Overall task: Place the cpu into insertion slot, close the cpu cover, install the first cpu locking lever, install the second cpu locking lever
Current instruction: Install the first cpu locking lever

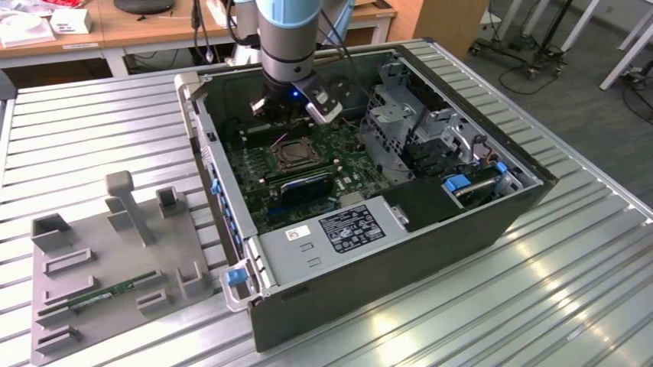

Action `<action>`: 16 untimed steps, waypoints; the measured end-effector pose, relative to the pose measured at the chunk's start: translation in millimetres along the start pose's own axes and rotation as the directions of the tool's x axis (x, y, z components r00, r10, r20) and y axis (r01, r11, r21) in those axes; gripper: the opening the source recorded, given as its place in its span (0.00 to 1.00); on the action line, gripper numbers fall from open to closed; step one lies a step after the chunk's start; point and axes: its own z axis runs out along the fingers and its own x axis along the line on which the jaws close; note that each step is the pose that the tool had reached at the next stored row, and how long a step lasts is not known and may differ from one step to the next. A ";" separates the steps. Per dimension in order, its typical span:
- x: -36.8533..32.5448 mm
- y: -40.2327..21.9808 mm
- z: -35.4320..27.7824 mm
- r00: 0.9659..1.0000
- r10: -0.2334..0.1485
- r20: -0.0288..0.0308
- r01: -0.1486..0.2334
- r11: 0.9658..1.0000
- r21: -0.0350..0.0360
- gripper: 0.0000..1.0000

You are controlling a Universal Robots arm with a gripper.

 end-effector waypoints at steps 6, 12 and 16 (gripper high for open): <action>-1.4 -0.1 3.9 1.000 0.000 0.000 0.000 1.000 0.000 0.11; -2.0 3.1 7.5 1.000 0.000 0.000 0.000 1.000 0.000 0.11; -1.9 2.9 8.1 1.000 0.000 0.000 0.000 1.000 0.000 0.11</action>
